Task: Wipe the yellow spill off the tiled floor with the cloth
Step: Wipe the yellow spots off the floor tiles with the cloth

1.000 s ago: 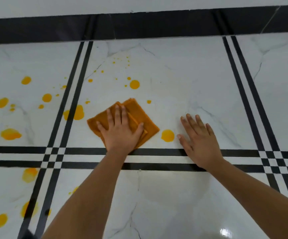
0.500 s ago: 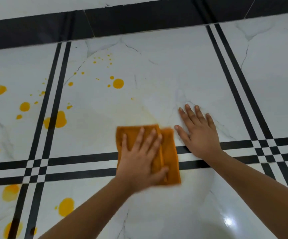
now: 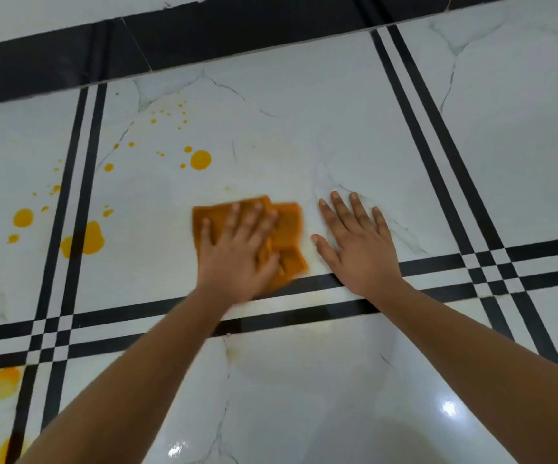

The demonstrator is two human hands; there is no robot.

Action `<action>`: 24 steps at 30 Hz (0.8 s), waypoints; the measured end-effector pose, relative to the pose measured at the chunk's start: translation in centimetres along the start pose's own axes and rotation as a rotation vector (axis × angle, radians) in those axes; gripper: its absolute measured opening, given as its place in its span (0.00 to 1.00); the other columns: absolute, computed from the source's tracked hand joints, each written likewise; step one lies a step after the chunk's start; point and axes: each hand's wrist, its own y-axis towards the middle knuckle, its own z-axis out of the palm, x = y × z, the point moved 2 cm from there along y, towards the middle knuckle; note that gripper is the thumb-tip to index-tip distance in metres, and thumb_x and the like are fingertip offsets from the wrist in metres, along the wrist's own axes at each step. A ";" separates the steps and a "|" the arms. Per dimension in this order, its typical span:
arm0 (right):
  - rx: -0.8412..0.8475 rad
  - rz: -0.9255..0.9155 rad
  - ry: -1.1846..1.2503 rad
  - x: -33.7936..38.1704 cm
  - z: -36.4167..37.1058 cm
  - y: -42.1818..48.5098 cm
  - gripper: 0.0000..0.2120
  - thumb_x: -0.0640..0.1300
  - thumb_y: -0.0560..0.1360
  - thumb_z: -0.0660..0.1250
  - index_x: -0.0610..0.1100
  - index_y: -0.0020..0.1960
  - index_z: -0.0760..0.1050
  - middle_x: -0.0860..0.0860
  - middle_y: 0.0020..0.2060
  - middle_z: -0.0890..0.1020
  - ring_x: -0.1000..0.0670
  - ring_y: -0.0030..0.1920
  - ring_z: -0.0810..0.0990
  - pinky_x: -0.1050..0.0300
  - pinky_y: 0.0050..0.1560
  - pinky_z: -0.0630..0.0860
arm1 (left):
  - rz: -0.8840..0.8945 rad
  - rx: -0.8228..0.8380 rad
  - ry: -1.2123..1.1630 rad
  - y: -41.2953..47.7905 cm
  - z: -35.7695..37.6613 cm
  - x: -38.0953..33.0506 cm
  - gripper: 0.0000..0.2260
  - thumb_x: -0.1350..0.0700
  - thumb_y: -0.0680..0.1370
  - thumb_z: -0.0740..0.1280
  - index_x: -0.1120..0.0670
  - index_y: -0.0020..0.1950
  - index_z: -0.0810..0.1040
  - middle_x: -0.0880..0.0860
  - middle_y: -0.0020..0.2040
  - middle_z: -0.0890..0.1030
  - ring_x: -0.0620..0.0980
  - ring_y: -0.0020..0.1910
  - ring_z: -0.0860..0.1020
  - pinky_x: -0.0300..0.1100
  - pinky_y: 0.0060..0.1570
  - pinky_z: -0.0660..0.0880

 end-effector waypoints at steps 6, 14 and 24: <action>-0.008 0.009 0.010 0.0 0.1 -0.2 0.36 0.64 0.70 0.29 0.53 0.76 0.40 0.53 0.77 0.44 0.49 0.76 0.40 0.48 0.72 0.37 | 0.019 0.029 -0.003 -2.4 0.4 -3.2 0.30 0.34 0.74 0.44 0.42 0.75 0.50 0.48 0.76 0.54 0.55 0.75 0.49 0.67 0.66 0.49; 0.005 0.000 -0.003 0.1 0.2 0.1 0.37 0.64 0.69 0.27 0.53 0.76 0.39 0.53 0.77 0.43 0.49 0.76 0.39 0.48 0.72 0.36 | -0.350 0.020 -0.051 3.2 0.1 0.4 0.34 0.33 0.71 0.44 0.43 0.76 0.46 0.48 0.77 0.49 0.55 0.75 0.45 0.67 0.67 0.44; -0.004 0.001 -0.004 0.0 0.3 0.1 0.36 0.65 0.71 0.30 0.53 0.76 0.40 0.53 0.77 0.44 0.49 0.76 0.40 0.48 0.72 0.37 | -0.278 0.059 -0.015 0.0 -0.1 1.7 0.38 0.29 0.68 0.42 0.44 0.76 0.44 0.48 0.77 0.48 0.54 0.75 0.45 0.66 0.67 0.45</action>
